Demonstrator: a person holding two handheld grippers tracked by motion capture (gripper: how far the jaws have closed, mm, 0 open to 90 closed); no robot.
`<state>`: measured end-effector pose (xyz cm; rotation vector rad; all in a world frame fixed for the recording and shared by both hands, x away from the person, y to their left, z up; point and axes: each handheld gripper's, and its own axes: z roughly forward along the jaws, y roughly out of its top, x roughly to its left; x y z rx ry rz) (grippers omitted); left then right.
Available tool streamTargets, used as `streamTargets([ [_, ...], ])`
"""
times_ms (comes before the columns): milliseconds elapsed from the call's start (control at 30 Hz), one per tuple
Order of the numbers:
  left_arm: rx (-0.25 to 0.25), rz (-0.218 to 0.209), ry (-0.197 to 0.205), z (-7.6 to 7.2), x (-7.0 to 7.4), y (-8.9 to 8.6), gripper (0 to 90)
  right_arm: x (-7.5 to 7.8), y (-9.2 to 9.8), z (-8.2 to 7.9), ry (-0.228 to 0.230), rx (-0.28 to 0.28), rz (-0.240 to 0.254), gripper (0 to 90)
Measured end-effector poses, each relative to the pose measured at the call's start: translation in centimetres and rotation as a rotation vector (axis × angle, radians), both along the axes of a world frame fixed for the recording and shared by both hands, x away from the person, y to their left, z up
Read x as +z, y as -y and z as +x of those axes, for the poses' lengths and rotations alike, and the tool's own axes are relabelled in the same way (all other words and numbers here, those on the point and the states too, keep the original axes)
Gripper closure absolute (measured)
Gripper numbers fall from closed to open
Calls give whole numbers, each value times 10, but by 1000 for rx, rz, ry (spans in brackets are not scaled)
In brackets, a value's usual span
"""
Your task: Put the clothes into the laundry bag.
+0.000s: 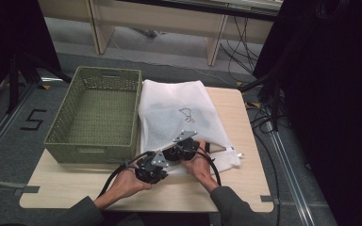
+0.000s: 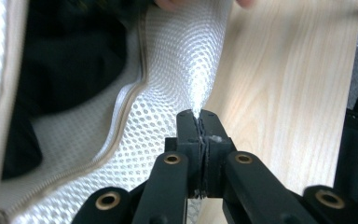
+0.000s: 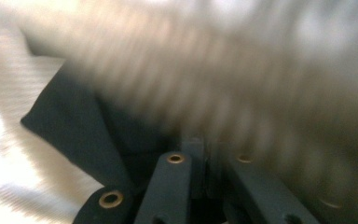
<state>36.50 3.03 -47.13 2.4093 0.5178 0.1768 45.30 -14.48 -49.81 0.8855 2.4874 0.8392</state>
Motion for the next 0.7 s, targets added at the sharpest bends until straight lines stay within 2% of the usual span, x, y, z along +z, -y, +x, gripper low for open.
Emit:
streamTargets([
  [33,-2,-7,-9,-1,-1,-1,885,-1,0,4,36,-16,1,899],
  [67,-8,-11,-12,-1,-1,-1,885,0,2,7,39,-24,-14,899],
  [100,-10,-8,-11,-2,0,-2,886,-1,2,10,71,-36,-14,899],
  [133,-13,-7,-21,-4,0,-2,886,0,3,13,65,-40,-20,899],
  [167,-15,-8,-16,-5,1,-3,886,-1,3,17,87,-55,-22,899],
  [200,-7,-21,-27,-6,0,-3,886,-1,4,20,90,-62,-26,898],
  [233,-29,-4,-17,-5,1,-4,887,-1,5,23,101,-72,-31,898],
  [267,-17,-9,-31,-7,1,-5,887,0,6,25,94,-74,-36,898],
  [300,-31,-2,-22,-7,0,-5,887,1,8,29,98,-76,-38,898],
  [333,-29,-2,-26,-7,-2,-6,886,-1,8,32,118,-89,-28,898],
  [367,-17,-6,-44,-8,-4,-7,886,0,9,34,117,-97,-25,897],
  [467,-9,-11,-52,-4,-5,-9,883,3,11,33,97,-85,-6,884],
  [500,5,-26,-66,-4,-5,-9,881,4,12,31,105,-80,10,875],
  [533,0,-27,-59,-2,-4,-10,877,7,13,29,96,-75,28,860],
  [567,24,-53,-68,-3,-4,-9,875,11,16,27,67,-60,43,836],
  [600,19,-45,-69,-2,-4,-10,874,14,17,23,67,-62,62,819],
  [633,6,-26,-59,-1,-3,-12,871,18,21,19,61,-38,67,784],
  [700,7,-21,-61,-1,-3,-12,869,23,26,10,20,-19,108,726],
])
